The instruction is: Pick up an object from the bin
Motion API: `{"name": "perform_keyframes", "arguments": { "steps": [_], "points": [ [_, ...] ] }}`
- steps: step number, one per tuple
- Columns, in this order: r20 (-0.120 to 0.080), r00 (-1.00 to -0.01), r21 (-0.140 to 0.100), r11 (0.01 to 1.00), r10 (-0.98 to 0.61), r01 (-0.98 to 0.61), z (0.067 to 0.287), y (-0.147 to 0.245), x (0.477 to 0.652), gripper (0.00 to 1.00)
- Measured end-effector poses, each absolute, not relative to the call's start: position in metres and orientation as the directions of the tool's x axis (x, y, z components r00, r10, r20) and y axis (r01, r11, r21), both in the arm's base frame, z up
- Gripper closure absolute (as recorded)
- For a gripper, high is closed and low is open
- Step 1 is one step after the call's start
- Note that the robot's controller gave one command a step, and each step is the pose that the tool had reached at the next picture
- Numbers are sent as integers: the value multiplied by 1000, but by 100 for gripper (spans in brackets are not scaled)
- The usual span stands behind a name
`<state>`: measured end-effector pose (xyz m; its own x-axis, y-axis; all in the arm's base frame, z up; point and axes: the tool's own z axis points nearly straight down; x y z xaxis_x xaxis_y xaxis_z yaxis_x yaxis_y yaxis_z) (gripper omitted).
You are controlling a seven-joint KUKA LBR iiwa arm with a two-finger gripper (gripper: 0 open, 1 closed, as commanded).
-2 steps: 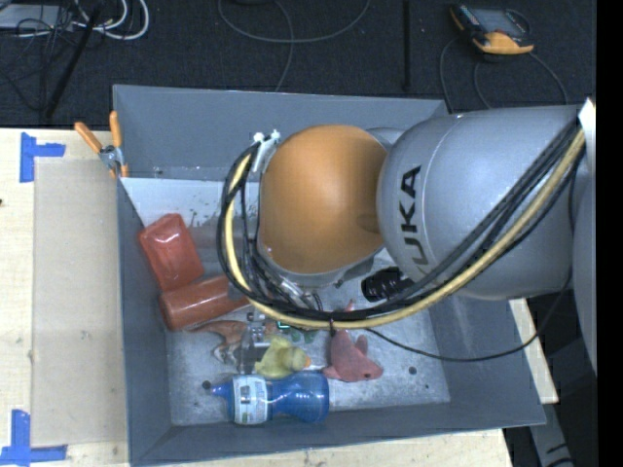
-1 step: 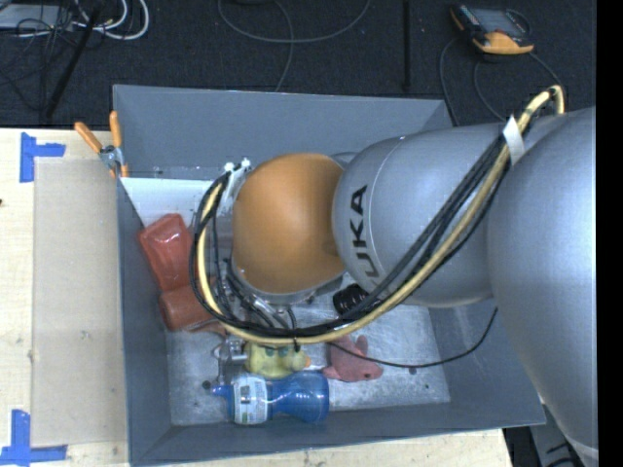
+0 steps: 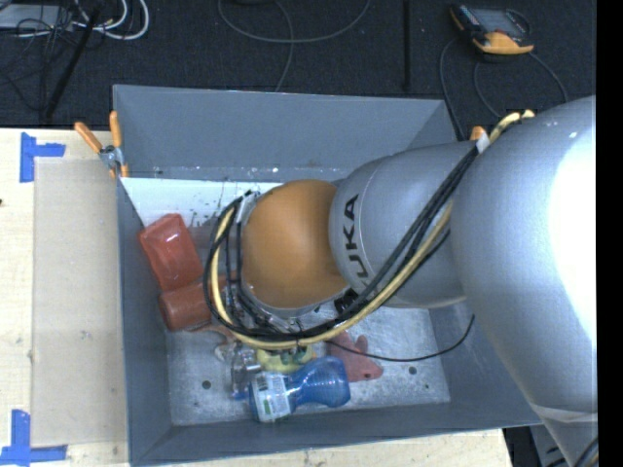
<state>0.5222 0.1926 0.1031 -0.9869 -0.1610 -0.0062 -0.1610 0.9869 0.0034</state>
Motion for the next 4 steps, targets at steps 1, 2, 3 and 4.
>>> {"name": "perform_keyframes", "arguments": {
  "steps": [1,2,3,4],
  "points": [
    [-2,-974,-1,974,-225,-225,76,216,506,0],
    [-2,-938,0,938,-346,-346,71,241,494,0],
    [-1,-881,1,881,-473,-473,72,234,497,0],
    [-1,-765,0,765,-643,-643,71,236,498,0]
  ]
}}
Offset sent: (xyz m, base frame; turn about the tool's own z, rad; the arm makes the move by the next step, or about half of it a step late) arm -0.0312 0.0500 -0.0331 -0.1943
